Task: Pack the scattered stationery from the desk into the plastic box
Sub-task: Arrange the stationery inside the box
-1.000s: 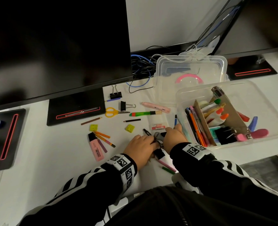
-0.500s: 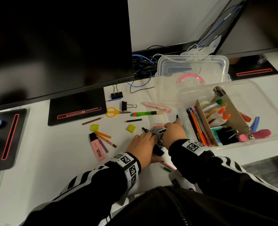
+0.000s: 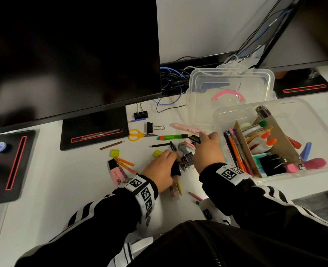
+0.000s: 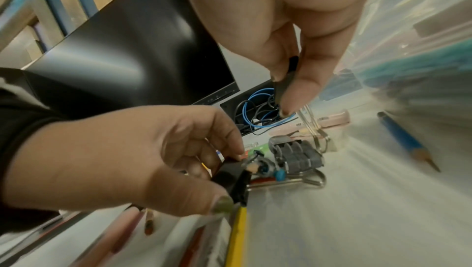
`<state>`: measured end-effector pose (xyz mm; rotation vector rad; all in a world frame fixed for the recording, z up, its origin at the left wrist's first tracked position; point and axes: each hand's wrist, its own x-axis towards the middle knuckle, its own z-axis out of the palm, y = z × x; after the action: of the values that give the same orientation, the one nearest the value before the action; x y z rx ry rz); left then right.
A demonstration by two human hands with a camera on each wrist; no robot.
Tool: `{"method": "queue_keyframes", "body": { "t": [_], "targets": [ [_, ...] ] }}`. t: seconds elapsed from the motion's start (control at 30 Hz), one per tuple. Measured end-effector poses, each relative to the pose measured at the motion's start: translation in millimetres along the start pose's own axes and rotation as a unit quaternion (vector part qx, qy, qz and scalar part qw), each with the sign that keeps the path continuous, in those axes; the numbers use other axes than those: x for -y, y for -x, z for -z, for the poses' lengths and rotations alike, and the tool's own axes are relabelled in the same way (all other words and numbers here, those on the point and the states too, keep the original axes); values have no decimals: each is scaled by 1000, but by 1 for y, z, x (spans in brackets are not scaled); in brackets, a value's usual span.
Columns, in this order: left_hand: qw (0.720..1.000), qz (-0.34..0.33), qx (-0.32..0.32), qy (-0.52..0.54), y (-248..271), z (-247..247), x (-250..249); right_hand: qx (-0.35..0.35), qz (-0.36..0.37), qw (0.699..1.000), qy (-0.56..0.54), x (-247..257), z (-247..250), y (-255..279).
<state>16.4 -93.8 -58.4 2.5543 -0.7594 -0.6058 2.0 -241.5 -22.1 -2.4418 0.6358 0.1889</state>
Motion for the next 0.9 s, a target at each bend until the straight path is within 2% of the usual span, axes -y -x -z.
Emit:
{"method": "queue_keyframes", "body": {
  "t": [0.1, 0.23, 0.37, 0.5, 0.6, 0.77, 0.9],
  "targets": [
    [1000, 4, -13, -7, 0, 9, 6, -15, 2, 999, -45, 2, 0, -1],
    [1000, 17, -18, -10, -1, 24, 10, -34, 47, 997, -56, 4, 1, 3],
    [998, 13, -11, 52, 2, 41, 8, -59, 99, 990, -86, 13, 11, 7],
    [997, -7, -31, 72, 7, 58, 8, -75, 112, 979, -151, 22, 25, 9],
    [994, -3, -73, 85, 10, 63, 8, -60, 101, 970, -214, 24, 40, 7],
    [982, -7, -146, 120, 9, 68, -7, 3, 61, 937, -345, 19, 79, 6],
    [977, -24, -174, 121, 4, 69, -30, 31, 78, 940, -329, 4, 123, 5]
  ]
}}
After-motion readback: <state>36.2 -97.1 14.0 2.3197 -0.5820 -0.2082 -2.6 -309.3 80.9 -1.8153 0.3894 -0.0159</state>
